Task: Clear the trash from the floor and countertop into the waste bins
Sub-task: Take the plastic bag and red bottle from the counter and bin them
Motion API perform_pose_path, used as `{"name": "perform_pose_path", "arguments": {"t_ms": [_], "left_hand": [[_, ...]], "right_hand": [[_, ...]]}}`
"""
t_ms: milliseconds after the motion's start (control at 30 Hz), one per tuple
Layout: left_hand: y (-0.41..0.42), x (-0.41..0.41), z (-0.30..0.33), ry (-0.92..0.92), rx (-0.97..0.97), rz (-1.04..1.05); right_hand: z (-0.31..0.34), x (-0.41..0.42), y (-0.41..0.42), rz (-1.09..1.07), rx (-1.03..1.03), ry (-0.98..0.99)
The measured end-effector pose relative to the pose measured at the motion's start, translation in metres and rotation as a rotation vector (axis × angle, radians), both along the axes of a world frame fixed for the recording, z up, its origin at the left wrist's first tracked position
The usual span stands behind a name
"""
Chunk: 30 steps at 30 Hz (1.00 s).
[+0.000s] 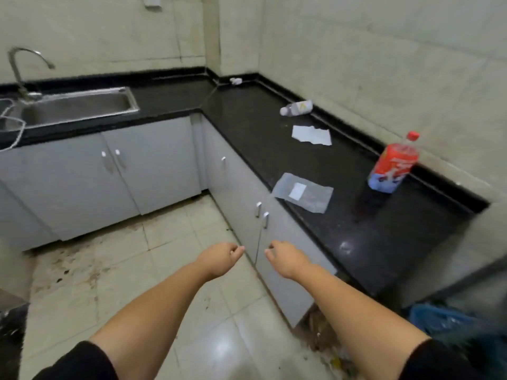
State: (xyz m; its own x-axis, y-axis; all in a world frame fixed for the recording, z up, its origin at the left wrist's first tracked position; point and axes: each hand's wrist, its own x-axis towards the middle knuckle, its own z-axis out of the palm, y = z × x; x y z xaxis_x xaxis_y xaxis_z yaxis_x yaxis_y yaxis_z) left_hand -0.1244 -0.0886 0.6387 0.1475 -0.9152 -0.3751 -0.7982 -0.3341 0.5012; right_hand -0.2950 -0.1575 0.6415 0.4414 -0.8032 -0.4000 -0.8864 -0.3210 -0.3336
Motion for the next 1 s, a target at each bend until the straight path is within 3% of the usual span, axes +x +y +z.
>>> {"name": "perform_pose_path", "arguments": {"t_ms": [167,367,600,800,1000], "left_hand": [[-0.063,-0.103,0.017,-0.050,-0.045,-0.183],[-0.127,-0.170,0.026,-0.092,-0.080,-0.246],[-0.222,-0.175,0.026,-0.217,-0.106,-0.240],[-0.301,-0.157,0.005,-0.267,0.057,-0.213],[-0.359,-0.129,-0.027,-0.293,0.304,-0.244]], "right_hand": [[0.025,-0.100,-0.038,-0.124,-0.034,-0.023],[0.048,-0.169,-0.093,-0.250,-0.154,-0.029],[0.089,-0.208,-0.198,-0.414,-0.404,-0.095],[0.121,-0.223,-0.304,-0.611,-0.671,-0.114],[0.111,-0.224,-0.383,-0.698,-0.561,0.045]]}}
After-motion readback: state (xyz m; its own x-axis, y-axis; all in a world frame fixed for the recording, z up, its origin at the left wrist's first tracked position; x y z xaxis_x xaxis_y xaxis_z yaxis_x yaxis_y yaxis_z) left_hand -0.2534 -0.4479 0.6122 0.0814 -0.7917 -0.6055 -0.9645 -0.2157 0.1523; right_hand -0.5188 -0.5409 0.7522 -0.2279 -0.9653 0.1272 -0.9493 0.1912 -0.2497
